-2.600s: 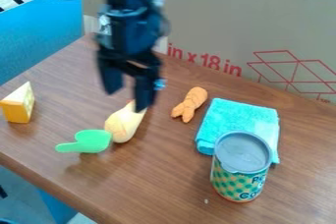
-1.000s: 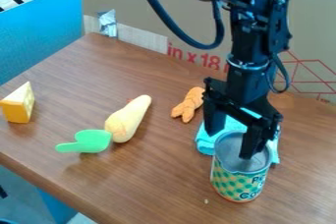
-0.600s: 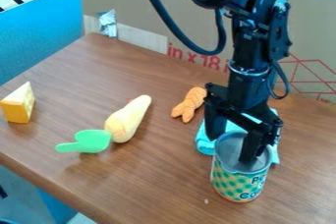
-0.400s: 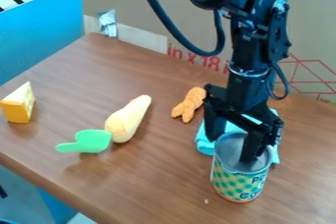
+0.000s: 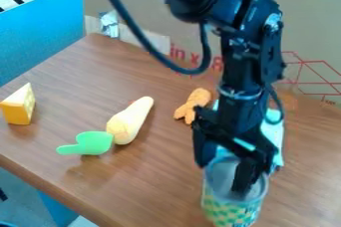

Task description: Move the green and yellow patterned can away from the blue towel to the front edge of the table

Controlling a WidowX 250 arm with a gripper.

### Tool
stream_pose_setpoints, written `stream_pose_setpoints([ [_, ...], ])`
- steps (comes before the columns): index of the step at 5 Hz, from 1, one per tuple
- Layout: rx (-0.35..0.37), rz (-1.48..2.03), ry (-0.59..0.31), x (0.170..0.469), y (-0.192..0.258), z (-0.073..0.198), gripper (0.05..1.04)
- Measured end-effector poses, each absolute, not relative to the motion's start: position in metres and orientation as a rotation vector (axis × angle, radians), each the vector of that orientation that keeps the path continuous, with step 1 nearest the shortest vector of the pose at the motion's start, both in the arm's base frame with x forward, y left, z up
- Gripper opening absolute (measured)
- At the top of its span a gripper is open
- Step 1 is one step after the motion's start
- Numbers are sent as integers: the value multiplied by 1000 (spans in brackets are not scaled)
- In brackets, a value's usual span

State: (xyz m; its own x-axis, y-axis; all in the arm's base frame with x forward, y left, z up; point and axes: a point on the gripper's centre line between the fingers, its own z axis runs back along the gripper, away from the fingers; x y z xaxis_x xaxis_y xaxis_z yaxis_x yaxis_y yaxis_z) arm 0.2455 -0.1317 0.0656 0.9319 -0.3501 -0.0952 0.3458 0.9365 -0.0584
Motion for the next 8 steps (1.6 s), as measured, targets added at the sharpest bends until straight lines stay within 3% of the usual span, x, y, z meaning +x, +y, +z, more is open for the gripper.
stream_pose_setpoints([
  [2,-39,-341,178,201,-119,66,1002],
  [3,-76,-321,191,193,-115,65,1002],
  [6,-139,-292,86,227,-93,89,1002],
  [7,-135,-301,90,228,-90,94,1002],
  [8,-86,-332,-22,221,-80,130,1002],
])
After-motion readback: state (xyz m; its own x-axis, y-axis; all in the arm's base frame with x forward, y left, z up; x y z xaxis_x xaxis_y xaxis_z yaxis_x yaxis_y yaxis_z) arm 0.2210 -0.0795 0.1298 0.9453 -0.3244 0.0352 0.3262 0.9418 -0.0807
